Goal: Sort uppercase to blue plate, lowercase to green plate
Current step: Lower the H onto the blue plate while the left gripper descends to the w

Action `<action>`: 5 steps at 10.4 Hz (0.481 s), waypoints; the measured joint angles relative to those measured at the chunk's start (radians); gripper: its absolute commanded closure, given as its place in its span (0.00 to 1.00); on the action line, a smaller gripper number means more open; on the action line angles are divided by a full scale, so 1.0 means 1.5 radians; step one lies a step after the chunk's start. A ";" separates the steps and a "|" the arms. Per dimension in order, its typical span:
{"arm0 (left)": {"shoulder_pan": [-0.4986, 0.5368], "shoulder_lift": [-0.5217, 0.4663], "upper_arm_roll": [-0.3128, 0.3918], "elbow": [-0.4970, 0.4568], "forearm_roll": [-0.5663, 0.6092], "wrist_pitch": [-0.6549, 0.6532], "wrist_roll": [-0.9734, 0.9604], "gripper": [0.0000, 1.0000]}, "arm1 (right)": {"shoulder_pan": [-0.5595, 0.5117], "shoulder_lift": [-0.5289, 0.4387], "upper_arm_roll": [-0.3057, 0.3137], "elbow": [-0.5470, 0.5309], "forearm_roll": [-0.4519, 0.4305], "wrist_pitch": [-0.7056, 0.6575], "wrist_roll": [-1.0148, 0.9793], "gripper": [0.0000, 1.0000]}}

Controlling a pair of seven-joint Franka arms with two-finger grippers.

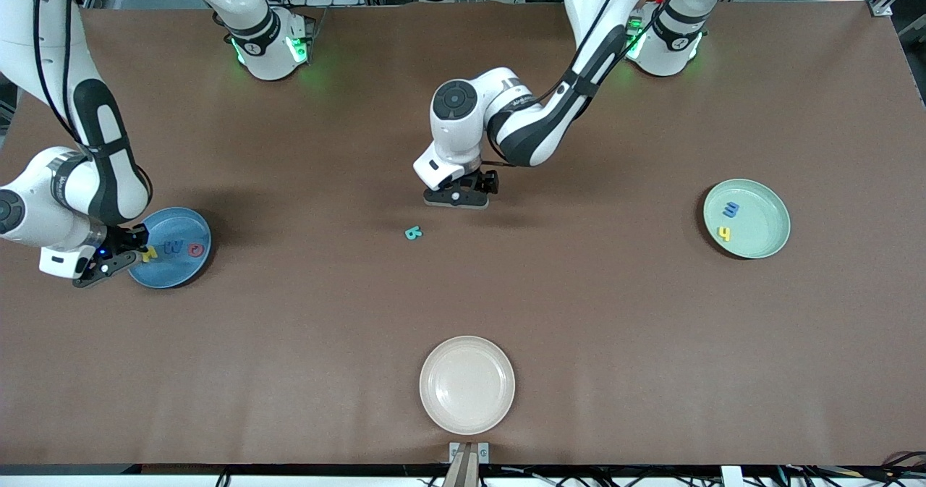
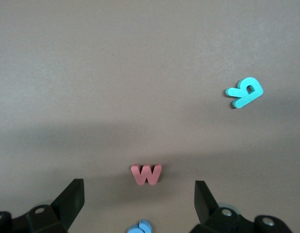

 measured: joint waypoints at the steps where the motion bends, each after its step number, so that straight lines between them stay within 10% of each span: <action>1: 0.001 0.008 0.000 0.000 0.000 0.007 0.017 0.00 | 0.000 0.001 0.000 0.000 0.000 0.000 0.000 0.67; 3: 0.002 0.015 0.000 0.001 0.000 0.010 0.033 0.05 | 0.000 0.001 0.002 0.000 0.001 0.000 0.000 0.36; 5: 0.001 0.026 -0.002 0.001 0.001 0.015 0.061 0.06 | 0.000 0.002 0.005 0.000 0.002 -0.001 0.001 0.36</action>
